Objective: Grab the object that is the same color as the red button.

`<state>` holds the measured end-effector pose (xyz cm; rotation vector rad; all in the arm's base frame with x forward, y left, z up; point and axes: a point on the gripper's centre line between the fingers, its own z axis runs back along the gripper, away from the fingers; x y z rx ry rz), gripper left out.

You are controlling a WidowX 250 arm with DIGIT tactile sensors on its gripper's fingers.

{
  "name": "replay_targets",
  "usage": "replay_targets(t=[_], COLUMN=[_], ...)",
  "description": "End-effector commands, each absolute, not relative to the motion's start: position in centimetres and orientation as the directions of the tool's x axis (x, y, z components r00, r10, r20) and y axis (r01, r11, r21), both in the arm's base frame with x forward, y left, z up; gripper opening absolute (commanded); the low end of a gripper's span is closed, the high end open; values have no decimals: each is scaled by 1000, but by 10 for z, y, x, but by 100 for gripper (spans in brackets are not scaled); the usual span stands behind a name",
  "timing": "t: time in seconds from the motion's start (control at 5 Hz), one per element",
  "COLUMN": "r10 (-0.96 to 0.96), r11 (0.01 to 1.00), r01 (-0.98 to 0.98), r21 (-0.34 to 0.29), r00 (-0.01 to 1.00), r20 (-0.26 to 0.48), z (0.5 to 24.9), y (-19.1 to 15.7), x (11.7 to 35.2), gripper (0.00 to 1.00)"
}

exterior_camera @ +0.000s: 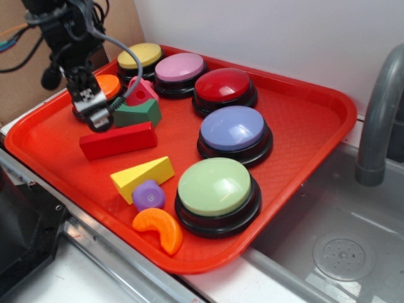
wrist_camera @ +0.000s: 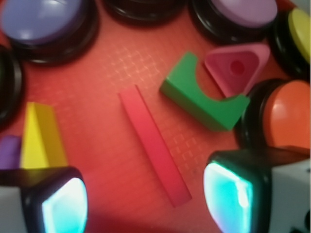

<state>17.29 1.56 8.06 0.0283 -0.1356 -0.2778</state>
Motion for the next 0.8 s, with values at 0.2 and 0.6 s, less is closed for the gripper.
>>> replay_targets(t=[0.2, 0.6], r10=[-223, -156], r11=[974, 987], r01=[217, 150], r21=[57, 62], r00=[968, 981], r20=[115, 116], z=[30, 18], y=[20, 20], x=[184, 184], gripper=[100, 0])
